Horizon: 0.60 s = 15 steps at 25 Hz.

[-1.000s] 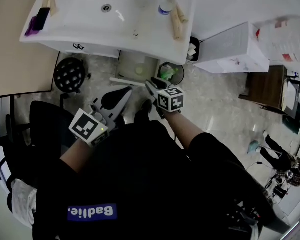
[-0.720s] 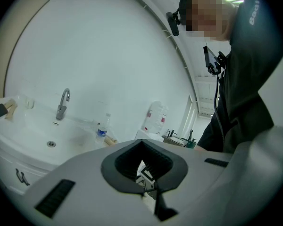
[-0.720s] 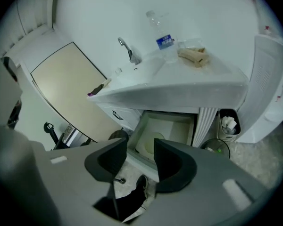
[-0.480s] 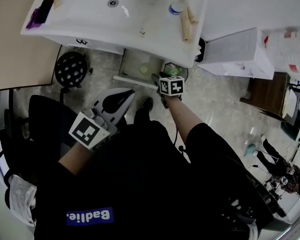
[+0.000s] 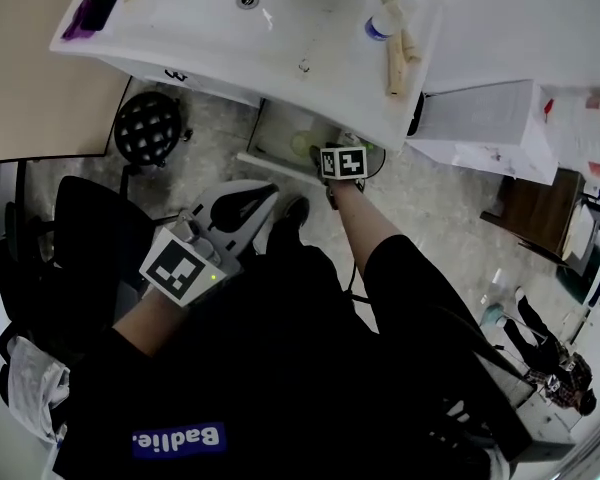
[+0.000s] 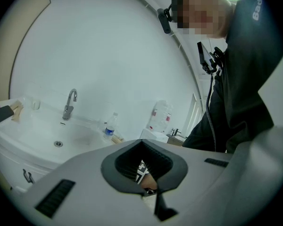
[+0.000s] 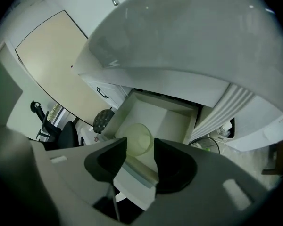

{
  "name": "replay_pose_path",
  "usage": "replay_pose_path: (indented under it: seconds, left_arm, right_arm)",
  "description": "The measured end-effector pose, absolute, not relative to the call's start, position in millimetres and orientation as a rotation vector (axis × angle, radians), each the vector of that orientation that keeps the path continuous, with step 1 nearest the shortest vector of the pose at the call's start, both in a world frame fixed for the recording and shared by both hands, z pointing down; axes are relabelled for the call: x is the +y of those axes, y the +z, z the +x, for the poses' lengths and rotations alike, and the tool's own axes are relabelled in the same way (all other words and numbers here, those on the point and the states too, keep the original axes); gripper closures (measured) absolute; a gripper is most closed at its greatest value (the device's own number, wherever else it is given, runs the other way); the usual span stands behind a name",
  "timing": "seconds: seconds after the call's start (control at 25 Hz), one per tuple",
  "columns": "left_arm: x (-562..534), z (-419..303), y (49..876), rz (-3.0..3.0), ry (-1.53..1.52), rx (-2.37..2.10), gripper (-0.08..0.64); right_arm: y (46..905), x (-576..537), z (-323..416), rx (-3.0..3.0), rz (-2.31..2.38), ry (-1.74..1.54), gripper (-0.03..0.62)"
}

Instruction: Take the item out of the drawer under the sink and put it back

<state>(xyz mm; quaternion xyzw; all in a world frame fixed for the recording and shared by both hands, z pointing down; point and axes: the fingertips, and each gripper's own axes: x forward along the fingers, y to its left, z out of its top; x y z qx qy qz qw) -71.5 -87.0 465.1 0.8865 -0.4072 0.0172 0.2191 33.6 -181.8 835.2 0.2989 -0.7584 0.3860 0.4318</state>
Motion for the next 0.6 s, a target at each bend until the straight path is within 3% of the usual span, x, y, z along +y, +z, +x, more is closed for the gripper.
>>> replay_pose_path:
  seconds: [0.6]
  left_arm:
    - [-83.7,-78.7,482.2,2.402,0.098,-1.157,0.568]
  right_arm:
    - [889.9,-194.6,25.8,-1.784,0.689,0.803,0.442]
